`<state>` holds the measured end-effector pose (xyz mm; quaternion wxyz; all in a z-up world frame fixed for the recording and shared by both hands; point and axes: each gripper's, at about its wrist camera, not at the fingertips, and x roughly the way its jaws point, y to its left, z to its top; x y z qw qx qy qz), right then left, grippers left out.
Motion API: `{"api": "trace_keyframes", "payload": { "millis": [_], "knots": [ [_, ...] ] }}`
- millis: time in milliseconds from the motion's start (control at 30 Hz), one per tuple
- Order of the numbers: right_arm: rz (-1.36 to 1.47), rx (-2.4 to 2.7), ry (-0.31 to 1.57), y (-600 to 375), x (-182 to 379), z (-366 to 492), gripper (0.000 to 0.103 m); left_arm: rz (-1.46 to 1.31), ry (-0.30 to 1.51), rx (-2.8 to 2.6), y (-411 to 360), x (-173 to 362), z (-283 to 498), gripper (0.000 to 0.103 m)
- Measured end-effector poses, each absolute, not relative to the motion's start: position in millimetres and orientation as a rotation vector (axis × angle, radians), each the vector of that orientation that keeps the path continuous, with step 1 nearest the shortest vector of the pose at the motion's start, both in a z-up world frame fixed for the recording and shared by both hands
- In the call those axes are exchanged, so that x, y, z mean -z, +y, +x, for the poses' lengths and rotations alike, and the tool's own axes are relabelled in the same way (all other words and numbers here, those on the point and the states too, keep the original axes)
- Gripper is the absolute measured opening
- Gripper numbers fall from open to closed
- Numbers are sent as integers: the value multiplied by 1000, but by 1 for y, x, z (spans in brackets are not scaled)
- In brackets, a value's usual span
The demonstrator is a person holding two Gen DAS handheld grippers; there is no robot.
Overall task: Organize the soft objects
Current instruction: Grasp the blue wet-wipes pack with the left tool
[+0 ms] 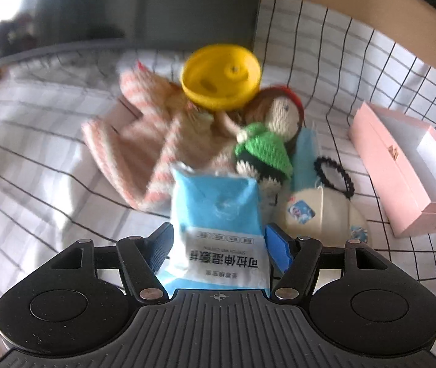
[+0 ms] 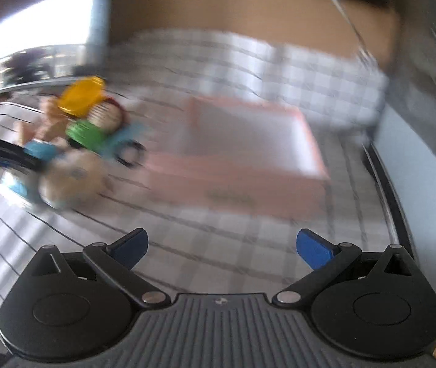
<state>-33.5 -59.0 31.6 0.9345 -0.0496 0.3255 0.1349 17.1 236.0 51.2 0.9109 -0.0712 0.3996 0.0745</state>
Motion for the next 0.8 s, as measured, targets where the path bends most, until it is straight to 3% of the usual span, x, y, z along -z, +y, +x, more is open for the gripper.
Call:
{"api": "trace_keyframes", "payload": {
  "millis": [133,167,200,300,400,667,733,800],
  "knots": [
    [-188,-367,726,-7,-44,-8,103,-155,872,-139,241,-32,32,72],
    [-199,-395,738,4,-48,0,103,-183,873,-133,246,-30,33,67],
    [-213,-421,740,15,-52,7,98,-219,864,-123,251,-29,34,61],
    [-265,-510,761,46,-65,41,79,-250,812,-100,259,-28,27,59],
    [-323,-623,788,73,-68,80,67,-242,793,-93,260,-34,8,59],
    [-524,-709,962,132,-26,172,64,-345,764,-19,267,-55,-65,59],
    [-540,-727,995,135,-17,180,55,-359,770,-31,269,-54,-78,59],
    [-478,-743,1069,132,-11,186,36,-380,776,-54,272,-54,-89,59]
  ]
}}
